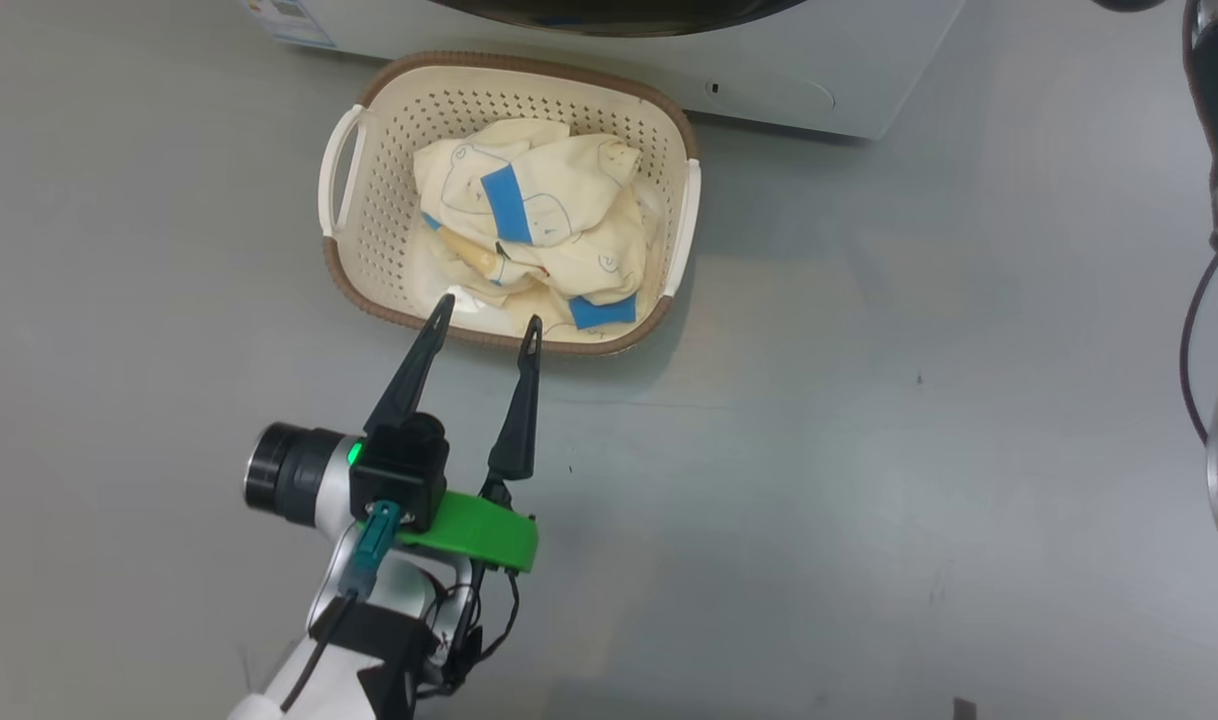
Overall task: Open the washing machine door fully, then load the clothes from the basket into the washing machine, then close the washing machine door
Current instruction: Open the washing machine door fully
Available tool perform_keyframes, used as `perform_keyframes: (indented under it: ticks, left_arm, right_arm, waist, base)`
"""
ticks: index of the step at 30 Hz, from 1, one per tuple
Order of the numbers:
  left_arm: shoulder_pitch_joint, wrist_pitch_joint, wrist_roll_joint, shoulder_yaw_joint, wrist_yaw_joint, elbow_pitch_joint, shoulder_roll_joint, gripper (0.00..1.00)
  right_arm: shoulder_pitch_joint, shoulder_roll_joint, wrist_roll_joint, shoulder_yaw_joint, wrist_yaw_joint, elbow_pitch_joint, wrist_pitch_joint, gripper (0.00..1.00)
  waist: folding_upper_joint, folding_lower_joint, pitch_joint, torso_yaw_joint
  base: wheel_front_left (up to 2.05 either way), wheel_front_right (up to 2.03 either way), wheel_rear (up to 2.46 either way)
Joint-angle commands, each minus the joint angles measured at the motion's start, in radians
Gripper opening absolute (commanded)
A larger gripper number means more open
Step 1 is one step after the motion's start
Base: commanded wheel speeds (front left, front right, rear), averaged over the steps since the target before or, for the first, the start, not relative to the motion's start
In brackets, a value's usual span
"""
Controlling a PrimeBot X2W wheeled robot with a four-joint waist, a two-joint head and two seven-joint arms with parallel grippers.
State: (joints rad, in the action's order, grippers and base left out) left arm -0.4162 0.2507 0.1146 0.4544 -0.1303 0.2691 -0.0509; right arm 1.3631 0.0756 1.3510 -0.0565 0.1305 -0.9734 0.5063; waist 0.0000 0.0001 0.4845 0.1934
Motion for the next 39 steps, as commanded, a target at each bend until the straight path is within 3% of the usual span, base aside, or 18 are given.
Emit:
perform_keyframes:
  ticks: [1, 20, 31, 39]
  left_arm:
    - [-0.022, 0.011, -0.009, -0.026, -0.007, -0.034, -0.011, 1.00]
    - [-0.042, 0.011, -0.001, 0.007, -0.037, -0.038, -0.001, 1.00]
    - [-0.046, 0.011, 0.017, -0.001, -0.055, -0.033, 0.000, 1.00]
    - [-0.038, 0.011, 0.015, -0.015, -0.063, -0.029, 0.000, 1.00]
  right_arm:
    - [0.062, -0.025, -0.004, 0.013, 0.000, 0.022, -0.008, 0.00]
    - [0.159, -0.025, -0.036, 0.085, 0.000, -0.119, -0.021, 0.00]
    - [0.144, -0.025, -0.026, 0.117, 0.000, -0.111, 0.049, 0.00]
    - [0.080, -0.025, -0.002, 0.144, 0.000, -0.038, 0.136, 0.00]
  waist:
    - [0.0000, -0.0001, 0.007, 0.009]
    - [0.0000, -0.0001, 0.041, 0.056]
    - [0.0000, -0.0001, 0.045, 0.050]
    - [0.0000, -0.0001, 0.032, 0.035]
  base:
    - [0.00, 0.00, 0.00]
    - [0.00, 0.00, 0.00]
    - [0.00, 0.00, 0.00]
    - [0.00, 0.00, 0.00]
